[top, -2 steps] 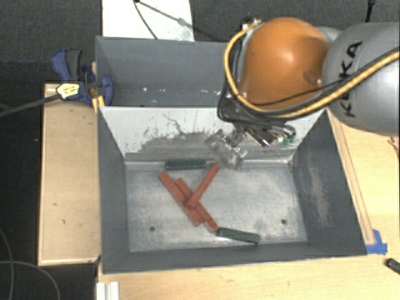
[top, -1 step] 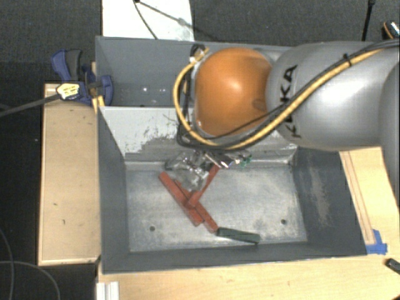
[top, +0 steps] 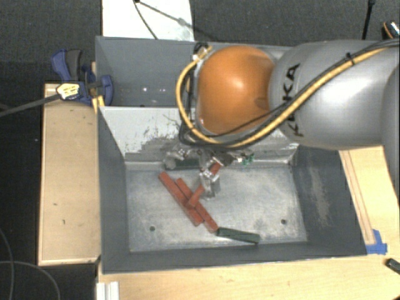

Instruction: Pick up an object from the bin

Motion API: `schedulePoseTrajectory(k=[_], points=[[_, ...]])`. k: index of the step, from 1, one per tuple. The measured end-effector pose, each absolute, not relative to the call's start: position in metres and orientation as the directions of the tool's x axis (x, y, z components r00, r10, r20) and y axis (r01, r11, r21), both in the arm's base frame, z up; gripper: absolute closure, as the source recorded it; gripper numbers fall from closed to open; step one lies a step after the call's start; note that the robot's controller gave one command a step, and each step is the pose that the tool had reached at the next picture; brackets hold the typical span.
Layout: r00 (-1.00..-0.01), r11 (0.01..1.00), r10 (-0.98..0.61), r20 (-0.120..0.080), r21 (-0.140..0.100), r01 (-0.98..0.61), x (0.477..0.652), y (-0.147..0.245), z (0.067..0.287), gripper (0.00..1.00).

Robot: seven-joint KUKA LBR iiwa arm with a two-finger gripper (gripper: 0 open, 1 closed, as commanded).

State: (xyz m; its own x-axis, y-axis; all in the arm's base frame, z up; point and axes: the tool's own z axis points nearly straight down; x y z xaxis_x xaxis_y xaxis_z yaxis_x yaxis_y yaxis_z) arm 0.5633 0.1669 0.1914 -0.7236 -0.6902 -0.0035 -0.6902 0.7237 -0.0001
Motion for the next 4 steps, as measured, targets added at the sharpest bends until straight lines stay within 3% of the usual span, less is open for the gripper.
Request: schedulePoseTrajectory(k=[1, 2, 3, 4], points=[[-0.426, 0.426, -0.905, 0.001, 0.003, -0.905, 0.528, 0.146, 0.072, 0.0], [-0.316, 0.316, -0.949, -0.002, -0.003, -0.949, 0.585, 0.112, 0.071, 0.0], [-0.319, 0.319, -0.948, -0.003, 0.0, -0.948, 0.584, 0.114, 0.071, 1.0], [-0.309, 0.309, -0.951, -0.006, -0.007, -0.951, 0.565, 0.137, 0.2, 1.0]])
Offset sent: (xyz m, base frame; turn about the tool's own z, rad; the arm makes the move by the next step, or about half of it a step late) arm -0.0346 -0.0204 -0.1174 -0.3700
